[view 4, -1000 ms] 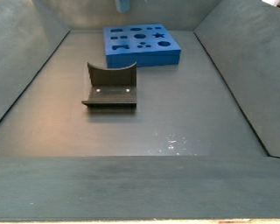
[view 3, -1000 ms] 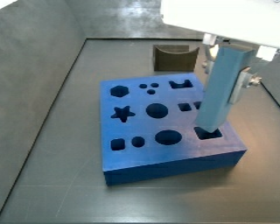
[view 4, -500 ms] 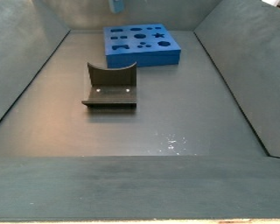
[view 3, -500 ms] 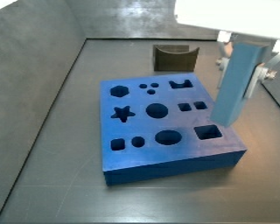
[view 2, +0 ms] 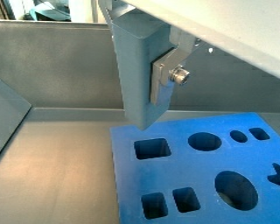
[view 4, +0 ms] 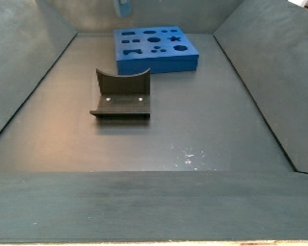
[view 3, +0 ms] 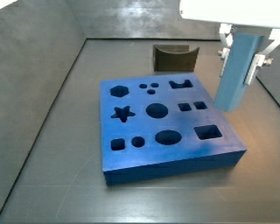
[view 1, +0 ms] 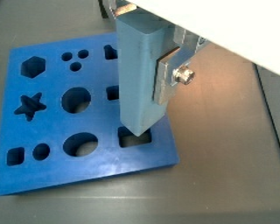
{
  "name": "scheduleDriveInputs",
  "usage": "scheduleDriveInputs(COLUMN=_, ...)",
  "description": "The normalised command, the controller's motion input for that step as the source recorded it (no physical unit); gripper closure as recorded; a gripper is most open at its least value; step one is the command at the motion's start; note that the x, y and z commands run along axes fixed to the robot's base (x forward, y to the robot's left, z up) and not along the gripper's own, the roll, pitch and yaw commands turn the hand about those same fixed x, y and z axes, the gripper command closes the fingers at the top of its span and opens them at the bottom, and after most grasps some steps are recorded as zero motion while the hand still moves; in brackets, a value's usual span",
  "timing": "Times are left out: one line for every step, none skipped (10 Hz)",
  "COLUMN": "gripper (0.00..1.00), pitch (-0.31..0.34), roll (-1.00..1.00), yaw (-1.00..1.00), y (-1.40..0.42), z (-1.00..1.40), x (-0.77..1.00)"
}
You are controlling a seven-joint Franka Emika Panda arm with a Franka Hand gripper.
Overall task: Pick up the rectangle object. Move to above the board. Insert the rectangle object.
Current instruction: Insert the rectangle object.
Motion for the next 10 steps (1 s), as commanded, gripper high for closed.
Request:
scheduleDriveInputs(gripper=1.0, pitch=-0.034, roll=0.04, yaw=-1.0, y=0.0, z=-0.09, x=0.0)
scheduleDriveInputs(gripper=1.0, pitch=-0.04, roll=0.03, yaw=-1.0, y=0.0, z=-0.09, x=0.0)
scheduleDriveInputs(gripper=1.0, pitch=-0.049, roll=0.01, yaw=-1.0, y=0.0, z=-0.1, x=0.0)
scheduleDriveInputs(gripper=1.0, pitch=-0.051, roll=0.0, yaw=-1.0, y=0.0, z=-0.11, x=0.0)
scheduleDriveInputs(gripper=1.0, pitch=-0.046, roll=0.0, yaw=-1.0, y=0.0, z=-0.11, x=0.0)
scheduleDriveInputs(gripper=1.0, pitch=-0.043, roll=0.0, yaw=-1.0, y=0.0, z=-0.13, x=0.0)
scheduleDriveInputs(gripper=1.0, pitch=-0.071, roll=0.0, yaw=-0.94, y=0.0, z=-0.09, x=0.0)
scheduleDriveInputs(gripper=1.0, pitch=0.0, roll=-0.01, yaw=0.0, y=0.0, z=0.0, x=0.0)
scheduleDriveInputs(gripper=1.0, pitch=0.0, roll=-0.02, yaw=0.0, y=0.0, z=0.0, x=0.0)
scheduleDriveInputs(gripper=1.0, pitch=-0.597, roll=0.0, yaw=-0.01, y=-0.1, z=-0.01, x=-0.29)
